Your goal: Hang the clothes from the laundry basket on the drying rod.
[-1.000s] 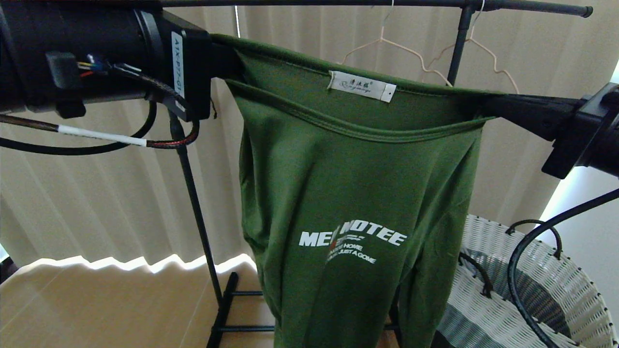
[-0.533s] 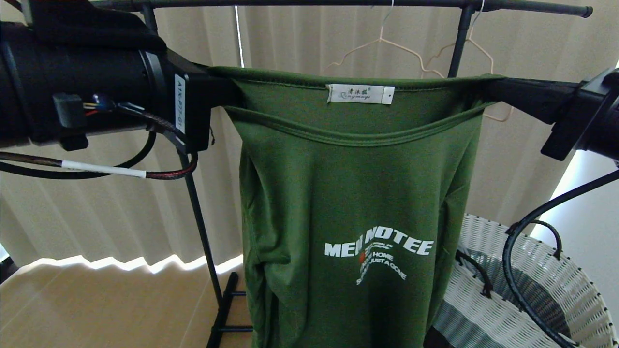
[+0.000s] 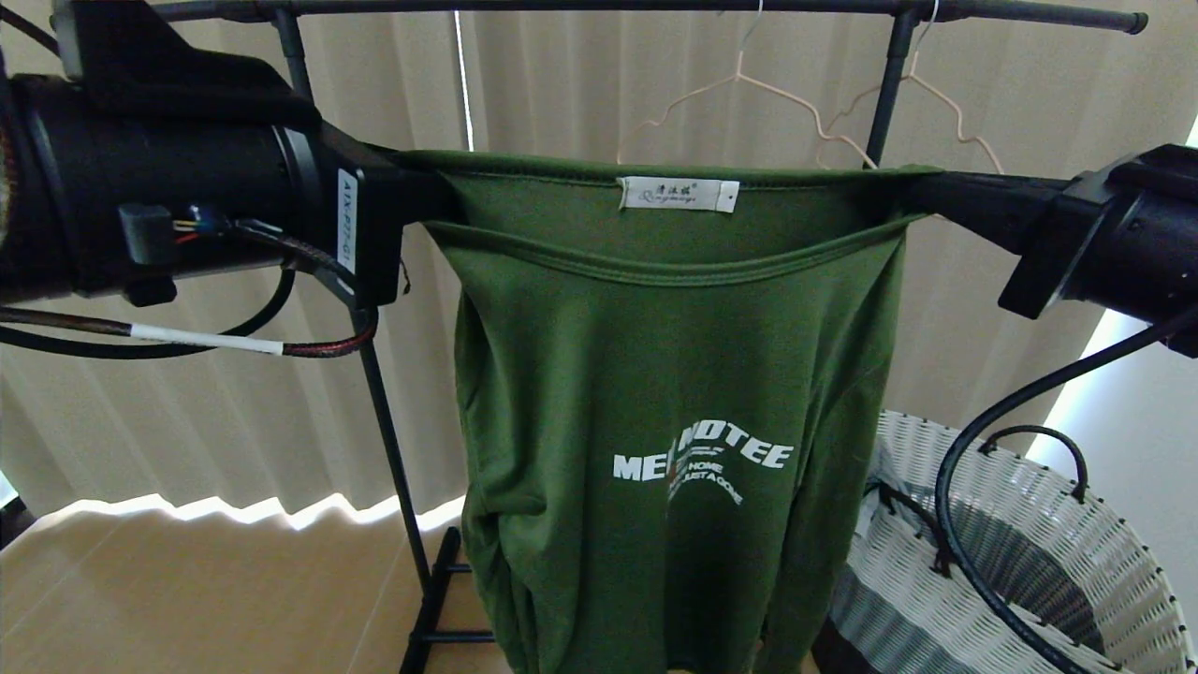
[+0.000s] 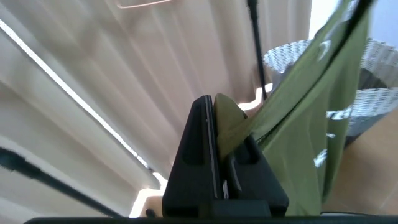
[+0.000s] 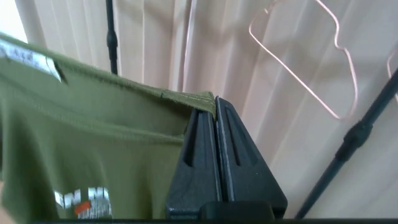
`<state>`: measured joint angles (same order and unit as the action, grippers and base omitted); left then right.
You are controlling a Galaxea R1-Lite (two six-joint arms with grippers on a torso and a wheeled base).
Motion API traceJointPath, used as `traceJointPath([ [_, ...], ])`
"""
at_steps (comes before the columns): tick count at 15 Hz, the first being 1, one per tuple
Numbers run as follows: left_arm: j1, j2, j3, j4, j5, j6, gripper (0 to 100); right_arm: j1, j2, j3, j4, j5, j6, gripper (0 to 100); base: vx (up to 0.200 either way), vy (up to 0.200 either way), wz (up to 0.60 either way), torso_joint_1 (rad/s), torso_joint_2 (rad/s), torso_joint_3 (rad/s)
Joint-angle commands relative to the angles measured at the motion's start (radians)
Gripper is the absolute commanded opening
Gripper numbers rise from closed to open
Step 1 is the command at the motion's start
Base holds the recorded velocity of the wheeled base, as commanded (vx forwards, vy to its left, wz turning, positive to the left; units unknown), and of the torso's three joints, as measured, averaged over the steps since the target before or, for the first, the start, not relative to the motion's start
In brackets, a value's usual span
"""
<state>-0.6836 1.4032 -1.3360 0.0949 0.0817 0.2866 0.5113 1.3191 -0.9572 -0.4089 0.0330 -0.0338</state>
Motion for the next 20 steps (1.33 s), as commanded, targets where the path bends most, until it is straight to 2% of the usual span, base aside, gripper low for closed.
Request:
traceJointPath([
  [1,0.019,0.022,-0.005,-0.003,0.0,-0.004,0,-0.004,-0.032,0.011,0.004,0.004,-0.001,0,0.0,0.0,0.0,0.0,0.0,0.0],
  [3,0.022,0.079,-0.011,-0.07,0.001,-0.081,0,-0.004,-0.092,0.046,0.024,0.005,-0.001,0,0.0,0.0,0.0,0.0,0.0,0.0],
  [8,0.035,0.175,-0.031,-0.155,0.001,-0.101,0,0.001,-0.195,0.146,0.091,0.016,0.0,0,0.0,0.0,0.0,0.0,0.0,0.0],
  [10,0.036,0.203,-0.031,-0.192,0.013,-0.115,0,0.001,-0.227,0.195,0.085,0.11,0.0,0,0.0,0.0,0.0,0.0,0.0,0.0],
  [12,0.036,0.206,-0.028,-0.204,0.033,-0.115,0,0.001,-0.233,0.213,0.085,0.148,0.0,0,0.0,0.0,0.0,0.0,0.0,0.0],
  [15,0.038,0.197,-0.019,-0.204,0.038,-0.116,0,-0.005,-0.21,0.206,0.085,0.145,-0.001,0,0.0,0.0,0.0,0.0,0.0,0.0],
  [18,0.035,0.125,0.037,-0.19,0.032,-0.106,0,-0.114,-0.12,0.138,0.082,0.139,-0.003,0,0.0,0.0,0.0,0.0,0.0,0.0],
  [20,0.035,0.077,0.078,-0.184,0.027,-0.103,0,-0.137,-0.058,0.078,0.081,0.137,-0.001,0,0.0,0.0,0.0,0.0,0.0,0.0],
])
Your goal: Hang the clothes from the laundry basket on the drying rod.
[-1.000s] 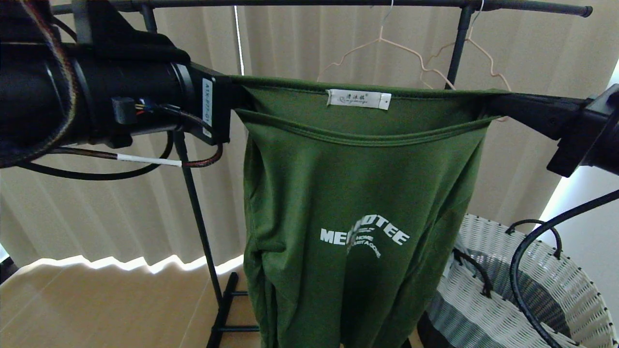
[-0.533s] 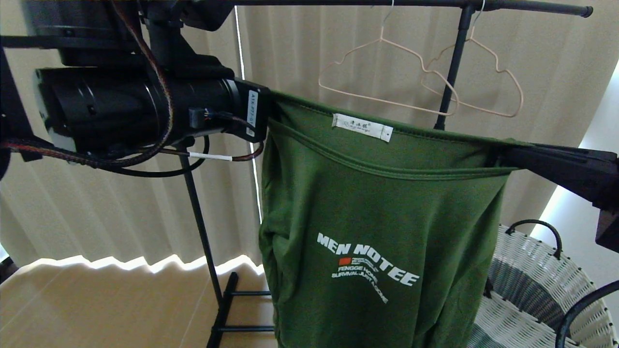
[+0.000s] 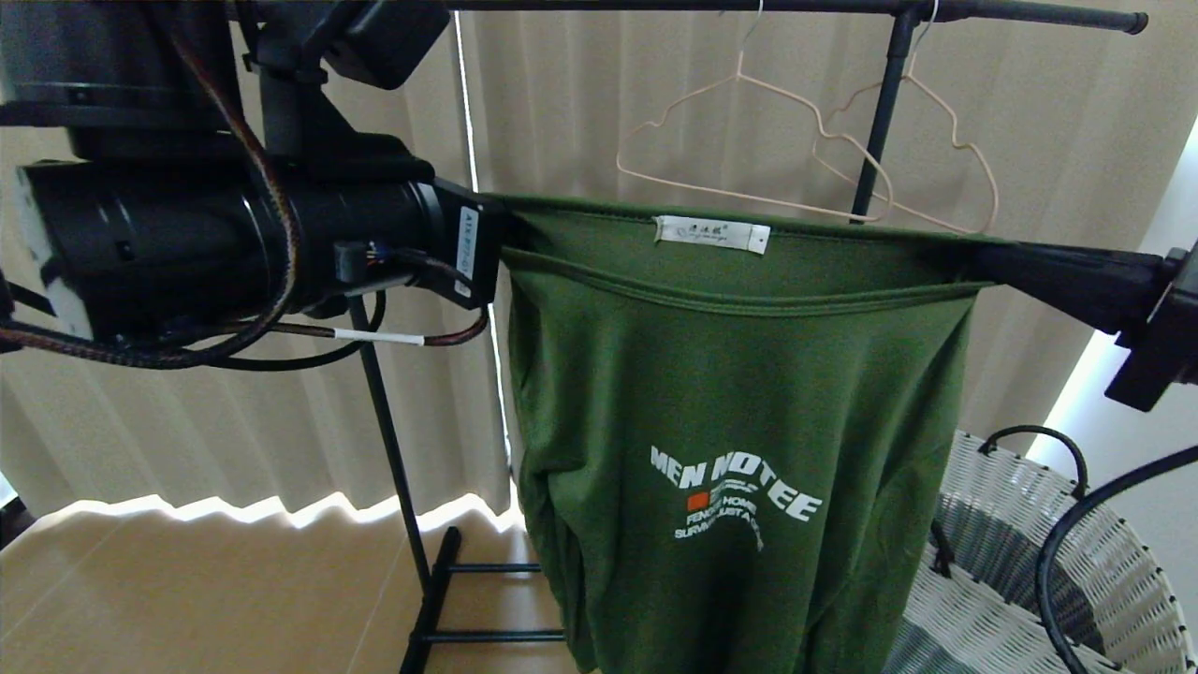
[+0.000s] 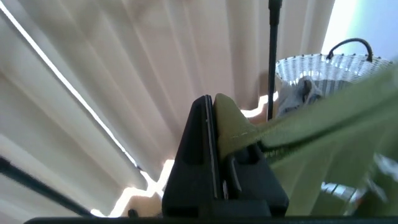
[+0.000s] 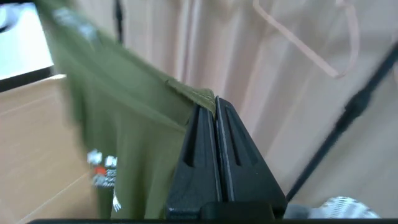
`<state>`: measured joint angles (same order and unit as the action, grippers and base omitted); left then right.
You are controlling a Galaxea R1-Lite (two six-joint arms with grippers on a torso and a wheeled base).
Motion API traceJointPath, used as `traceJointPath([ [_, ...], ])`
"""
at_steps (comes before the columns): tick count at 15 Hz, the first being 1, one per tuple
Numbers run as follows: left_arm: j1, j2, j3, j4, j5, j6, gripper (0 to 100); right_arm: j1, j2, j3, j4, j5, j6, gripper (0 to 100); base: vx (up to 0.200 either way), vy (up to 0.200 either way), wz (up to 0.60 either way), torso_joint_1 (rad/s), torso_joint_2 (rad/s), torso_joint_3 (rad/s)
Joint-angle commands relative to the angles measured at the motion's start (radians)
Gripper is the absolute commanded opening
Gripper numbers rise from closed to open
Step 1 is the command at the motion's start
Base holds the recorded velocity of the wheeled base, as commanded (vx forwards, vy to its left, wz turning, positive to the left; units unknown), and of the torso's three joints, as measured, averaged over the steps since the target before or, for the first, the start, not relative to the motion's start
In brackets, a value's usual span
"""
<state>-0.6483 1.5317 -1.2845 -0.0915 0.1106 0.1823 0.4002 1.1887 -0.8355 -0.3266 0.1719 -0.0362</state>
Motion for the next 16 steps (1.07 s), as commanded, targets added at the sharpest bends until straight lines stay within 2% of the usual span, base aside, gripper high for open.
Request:
traceJointPath([
  [1,-0.001,-0.07,0.039,0.033,-0.002,0.005,0,-0.027,0.098,-0.071,-0.002,-0.003,0.001,0,0.0,0.0,0.0,0.0,0.0,0.0],
  [3,-0.005,-0.128,0.051,0.128,-0.04,0.005,0,-0.027,0.16,-0.134,-0.002,-0.017,0.001,0,0.0,0.0,0.0,0.0,0.0,0.0],
  [6,-0.022,-0.212,0.085,0.207,-0.172,0.005,0,-0.027,0.238,-0.232,-0.003,-0.015,0.004,0,0.0,0.0,0.0,0.0,0.0,0.0],
  [8,-0.062,-0.24,0.103,0.21,-0.184,0.006,0,-0.027,0.279,-0.28,-0.003,-0.014,0.004,0,0.0,0.0,0.0,0.0,0.0,0.0],
  [10,-0.062,-0.24,0.103,0.21,-0.184,0.006,0,-0.027,0.279,-0.28,-0.003,-0.014,0.004,0,0.0,0.0,0.0,0.0,0.0,0.0],
  [11,-0.136,-0.266,0.109,0.208,-0.184,0.008,0,-0.027,0.338,-0.307,-0.066,-0.014,0.004,0,0.0,0.0,0.0,0.0,0.0,0.0],
  [12,-0.152,-0.266,0.113,0.207,-0.184,0.011,0,-0.026,0.35,-0.307,-0.086,-0.014,0.009,0,0.0,0.0,0.0,0.0,0.0,0.0],
  [16,-0.157,-0.263,0.116,0.203,-0.183,0.031,0,-0.023,0.356,-0.309,-0.094,-0.014,0.01,0,0.0,0.0,0.0,0.0,0.0,0.0],
])
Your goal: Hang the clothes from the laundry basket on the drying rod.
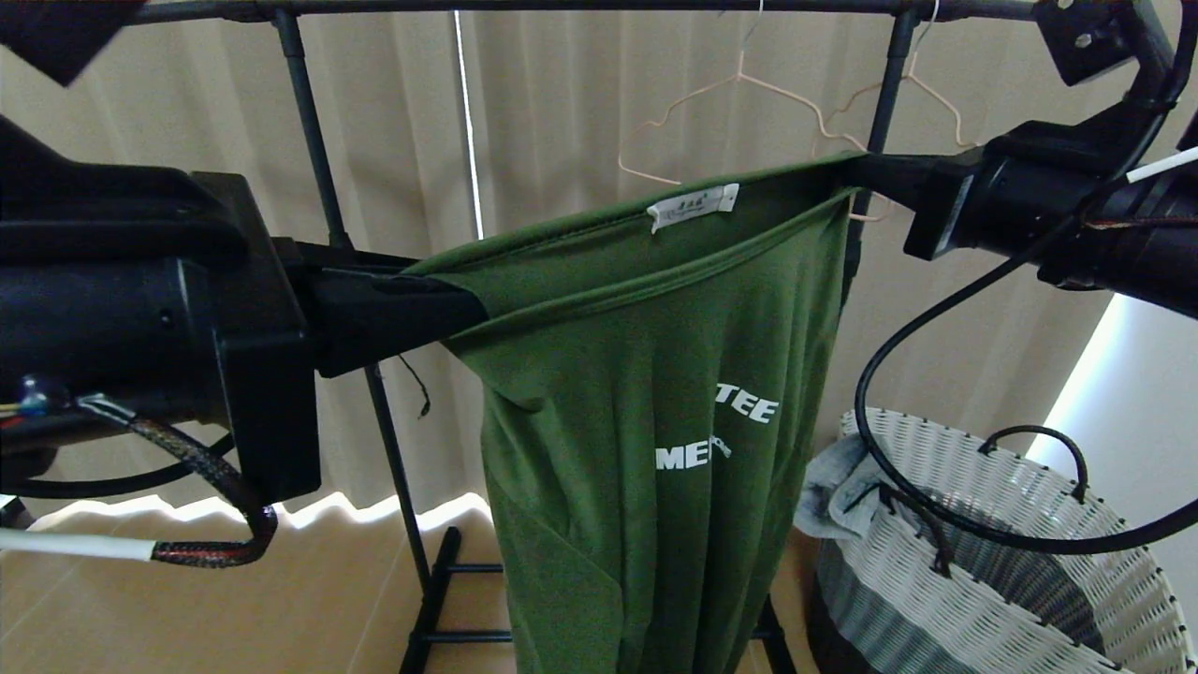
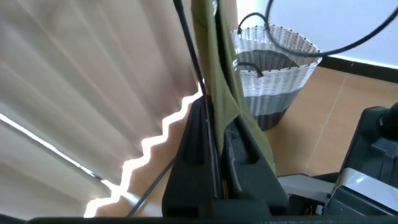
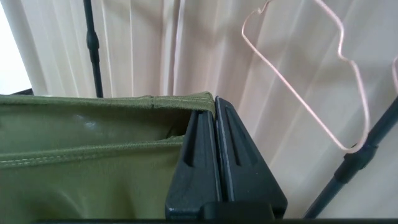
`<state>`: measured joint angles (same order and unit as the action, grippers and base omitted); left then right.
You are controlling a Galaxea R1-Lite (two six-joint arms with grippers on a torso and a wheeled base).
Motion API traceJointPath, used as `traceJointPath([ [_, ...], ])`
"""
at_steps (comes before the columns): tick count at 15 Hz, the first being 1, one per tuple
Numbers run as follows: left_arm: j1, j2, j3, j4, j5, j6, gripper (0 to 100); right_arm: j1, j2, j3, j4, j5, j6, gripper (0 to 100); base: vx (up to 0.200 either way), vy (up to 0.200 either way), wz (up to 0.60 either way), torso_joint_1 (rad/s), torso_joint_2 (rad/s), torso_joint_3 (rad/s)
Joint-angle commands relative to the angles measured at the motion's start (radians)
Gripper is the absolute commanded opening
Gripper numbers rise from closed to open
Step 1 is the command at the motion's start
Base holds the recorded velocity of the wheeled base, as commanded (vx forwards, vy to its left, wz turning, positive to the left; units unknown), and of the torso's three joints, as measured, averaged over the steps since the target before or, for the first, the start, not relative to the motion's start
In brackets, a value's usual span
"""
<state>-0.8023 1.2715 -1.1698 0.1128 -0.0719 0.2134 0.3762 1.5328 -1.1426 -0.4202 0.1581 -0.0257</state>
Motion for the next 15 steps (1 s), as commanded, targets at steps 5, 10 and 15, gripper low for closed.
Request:
traceJointPath([
  [5,0.003,0.003,-0.008,-0.002,0.006,0.0,0,0.001,-0.003,0.006,0.003,-0.003,0.0,0,0.0,0.0,0.0,0.0,0.0,0.0],
  [10,0.127,0.098,-0.094,-0.077,0.02,0.015,0,0.003,-0.106,0.018,0.067,-0.008,-0.002,0,0.0,0.0,0.0,0.0,0.0,0.0],
  [15,0.222,0.255,-0.202,-0.2,0.093,0.027,0,0.064,-0.229,0.083,0.172,-0.006,0.0,0,0.0,0.0,0.0,0.0,0.0,0.0],
])
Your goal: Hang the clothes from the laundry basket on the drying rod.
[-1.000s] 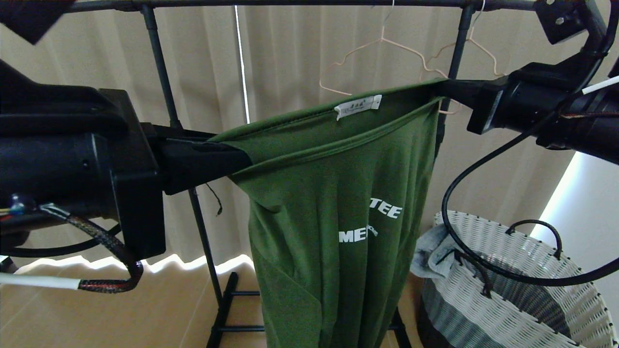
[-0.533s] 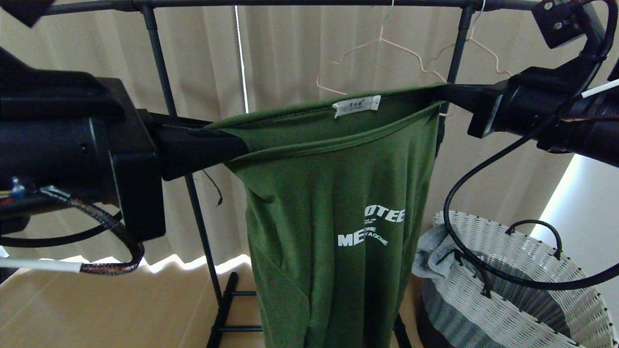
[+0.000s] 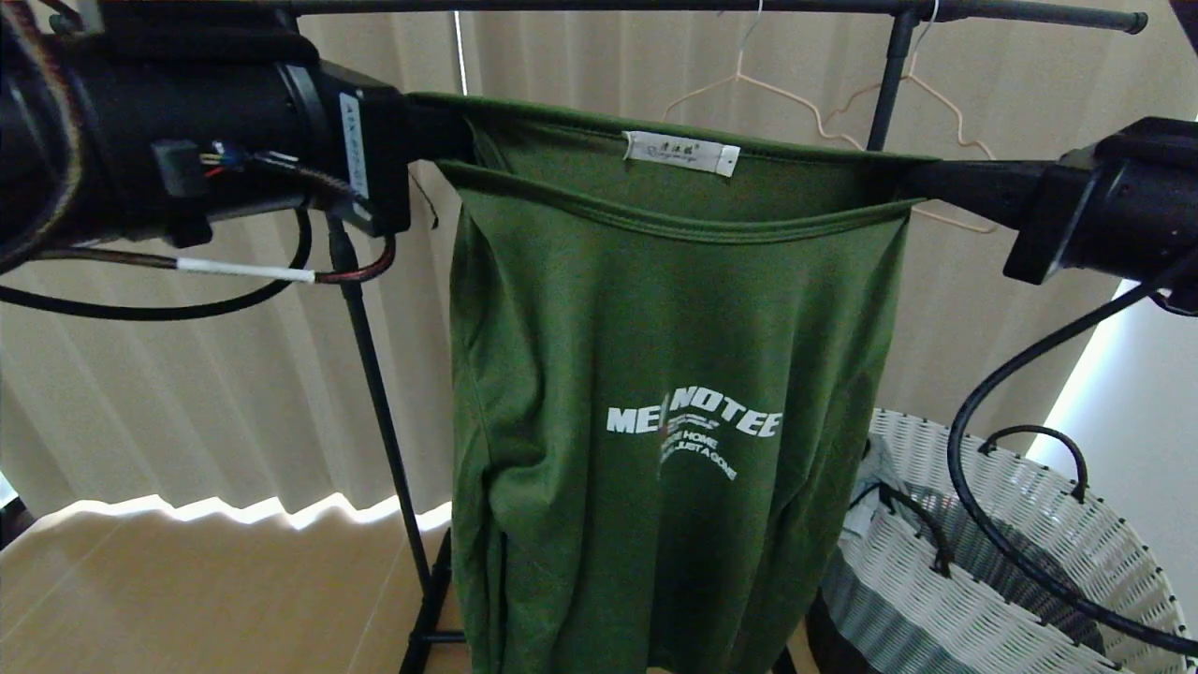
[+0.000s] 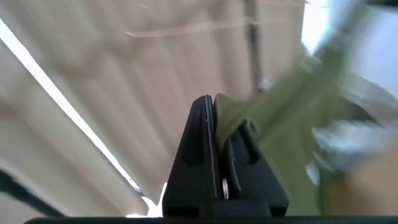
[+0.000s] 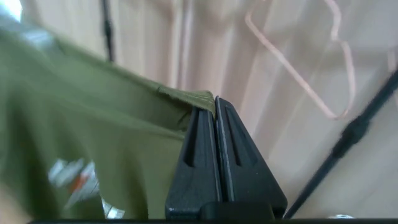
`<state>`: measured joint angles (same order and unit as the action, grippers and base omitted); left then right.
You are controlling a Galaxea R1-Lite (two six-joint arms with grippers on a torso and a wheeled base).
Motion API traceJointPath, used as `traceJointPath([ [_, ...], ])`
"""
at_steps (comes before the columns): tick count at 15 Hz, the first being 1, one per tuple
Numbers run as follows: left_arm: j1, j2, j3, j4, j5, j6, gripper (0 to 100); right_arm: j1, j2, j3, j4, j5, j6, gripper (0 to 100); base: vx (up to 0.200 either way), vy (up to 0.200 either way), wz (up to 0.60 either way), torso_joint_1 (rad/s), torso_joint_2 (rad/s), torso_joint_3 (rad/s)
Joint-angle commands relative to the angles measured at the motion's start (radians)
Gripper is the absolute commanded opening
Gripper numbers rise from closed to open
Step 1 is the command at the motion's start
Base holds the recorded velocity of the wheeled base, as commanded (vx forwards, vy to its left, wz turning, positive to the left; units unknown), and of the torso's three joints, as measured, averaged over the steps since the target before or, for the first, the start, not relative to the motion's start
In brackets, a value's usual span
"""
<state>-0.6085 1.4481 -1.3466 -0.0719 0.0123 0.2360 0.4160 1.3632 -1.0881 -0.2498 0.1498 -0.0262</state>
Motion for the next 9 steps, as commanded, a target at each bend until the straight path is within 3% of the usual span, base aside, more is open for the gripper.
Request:
traceJointPath([
  [1,0.03,0.095,-0.017,-0.065,0.029,0.014,0,0.069,-0.082,0.056,0.001,0.002,-0.001,0,0.0,0.0,0.0,0.0,0.0,0.0],
  [3,0.027,0.098,-0.014,-0.091,0.046,0.019,0,0.106,-0.092,0.063,0.001,-0.001,-0.001,0,0.0,0.0,0.0,0.0,0.0,0.0],
  [9,0.029,0.09,-0.005,-0.092,0.047,0.045,0,0.07,-0.078,0.056,-0.005,-0.016,-0.003,0,0.0,0.0,0.0,0.0,0.0,0.0],
])
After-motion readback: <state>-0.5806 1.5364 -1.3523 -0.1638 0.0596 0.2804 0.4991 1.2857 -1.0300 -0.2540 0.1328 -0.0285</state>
